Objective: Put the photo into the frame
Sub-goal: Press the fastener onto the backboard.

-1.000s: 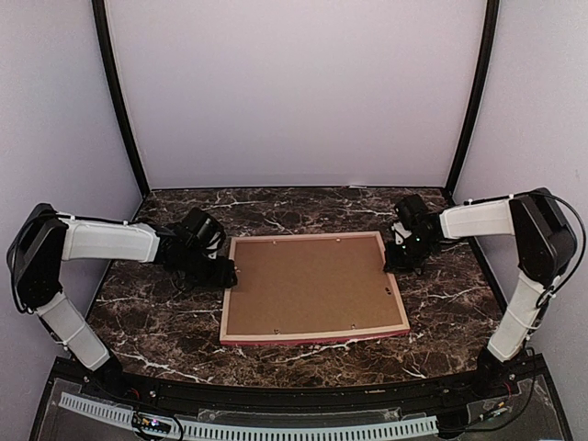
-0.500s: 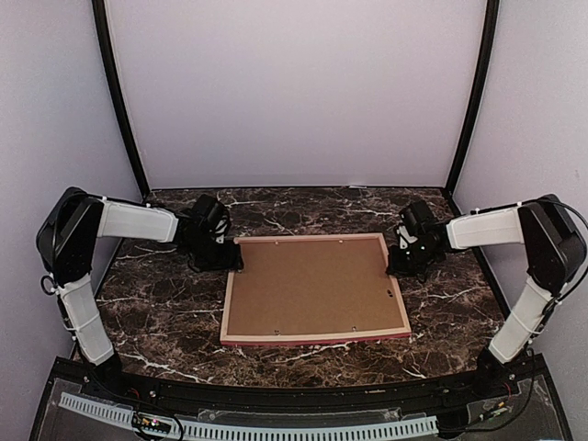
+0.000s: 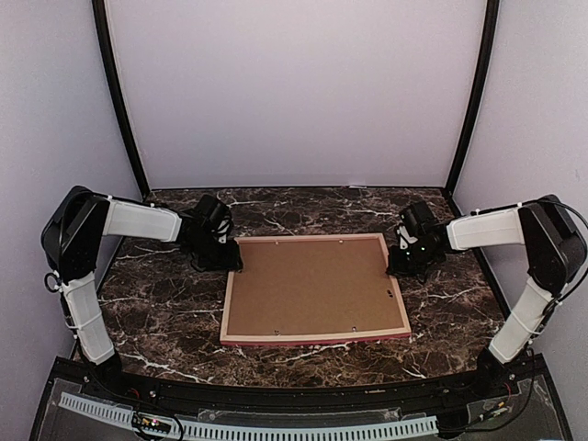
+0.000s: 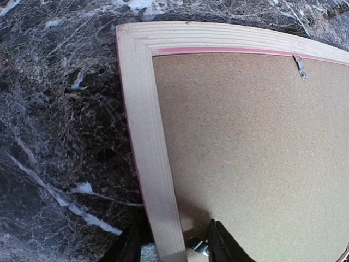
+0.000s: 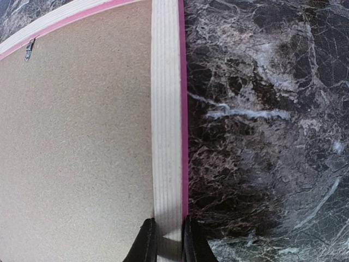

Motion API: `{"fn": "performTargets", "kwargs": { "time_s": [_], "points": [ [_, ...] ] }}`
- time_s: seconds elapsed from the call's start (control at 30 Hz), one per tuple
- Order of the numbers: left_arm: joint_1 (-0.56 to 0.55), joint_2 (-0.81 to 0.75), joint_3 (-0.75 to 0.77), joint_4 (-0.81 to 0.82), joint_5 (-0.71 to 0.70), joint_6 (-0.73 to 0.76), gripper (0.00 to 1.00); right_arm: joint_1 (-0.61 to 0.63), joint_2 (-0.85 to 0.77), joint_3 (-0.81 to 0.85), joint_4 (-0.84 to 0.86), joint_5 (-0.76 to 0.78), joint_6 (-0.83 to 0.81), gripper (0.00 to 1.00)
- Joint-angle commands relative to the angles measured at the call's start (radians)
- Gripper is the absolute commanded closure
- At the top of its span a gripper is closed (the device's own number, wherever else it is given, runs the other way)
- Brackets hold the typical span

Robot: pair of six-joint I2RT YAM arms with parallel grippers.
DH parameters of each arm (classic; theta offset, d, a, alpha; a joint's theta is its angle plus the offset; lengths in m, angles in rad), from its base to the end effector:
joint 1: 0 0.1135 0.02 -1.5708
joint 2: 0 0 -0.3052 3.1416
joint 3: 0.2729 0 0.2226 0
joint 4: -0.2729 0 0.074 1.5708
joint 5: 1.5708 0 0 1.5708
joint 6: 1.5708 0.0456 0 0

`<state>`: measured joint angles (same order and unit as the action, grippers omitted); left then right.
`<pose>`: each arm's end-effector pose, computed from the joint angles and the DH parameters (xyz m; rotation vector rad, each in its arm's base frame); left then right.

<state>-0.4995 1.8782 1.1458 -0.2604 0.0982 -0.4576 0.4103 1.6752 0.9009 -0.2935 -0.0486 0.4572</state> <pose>0.3289 -0.1845 0.2057 0.0936 2.6311 -0.4753 0.2785 0.1235 0.2053 0.0462 2.6835 0.3490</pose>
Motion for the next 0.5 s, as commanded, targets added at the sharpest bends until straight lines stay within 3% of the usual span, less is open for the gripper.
{"fn": "performTargets", "kwargs": {
  "time_s": [0.0, 0.47],
  "points": [
    [-0.002, -0.003, -0.014, -0.022, 0.013, -0.004, 0.6, 0.01, 0.01, -0.004, -0.01, -0.027, 0.028, 0.88],
    [-0.002, -0.033, -0.065, -0.088, 0.061, 0.035, 0.72, 0.009, 0.025, 0.011, -0.015, -0.034, 0.031, 0.88]
  ]
}}
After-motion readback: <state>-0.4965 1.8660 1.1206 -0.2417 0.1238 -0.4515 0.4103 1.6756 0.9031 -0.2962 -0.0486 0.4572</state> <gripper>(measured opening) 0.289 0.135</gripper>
